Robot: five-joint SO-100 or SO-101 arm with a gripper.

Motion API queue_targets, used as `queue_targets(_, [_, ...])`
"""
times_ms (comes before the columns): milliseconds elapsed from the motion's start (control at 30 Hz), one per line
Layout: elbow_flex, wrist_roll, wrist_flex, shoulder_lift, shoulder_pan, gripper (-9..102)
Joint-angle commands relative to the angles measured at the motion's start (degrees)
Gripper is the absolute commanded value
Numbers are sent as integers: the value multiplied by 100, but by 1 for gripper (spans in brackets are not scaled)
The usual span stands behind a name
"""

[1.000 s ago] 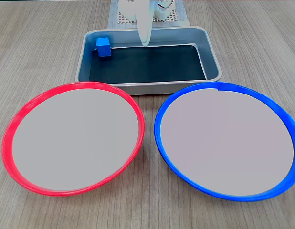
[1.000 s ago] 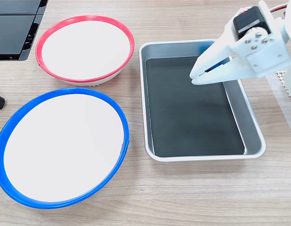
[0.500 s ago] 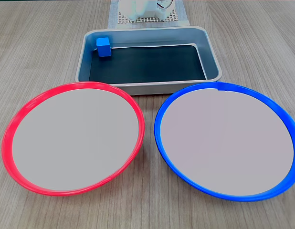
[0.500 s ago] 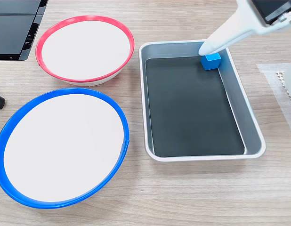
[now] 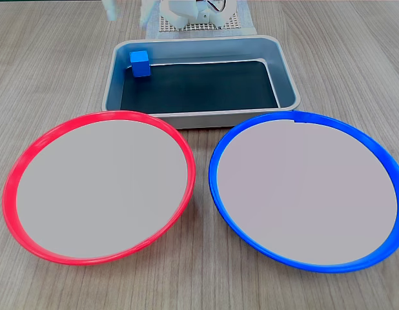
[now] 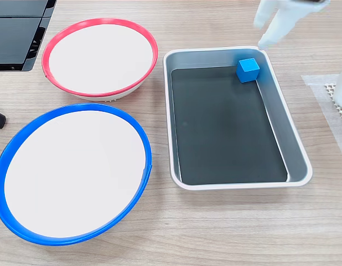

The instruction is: Move a blue block from tray to blue dish

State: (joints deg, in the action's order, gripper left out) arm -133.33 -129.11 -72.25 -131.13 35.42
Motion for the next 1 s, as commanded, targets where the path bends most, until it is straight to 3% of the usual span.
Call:
queue_targets(0, [-650,-703,1213,272,378,15])
queue_targets(300, [-782,-686,1406,826,141,17])
queue_targets(633, [-176,-167,114,431,-501,18])
queue_targets(967, [-747,-316,756,396,-369,18])
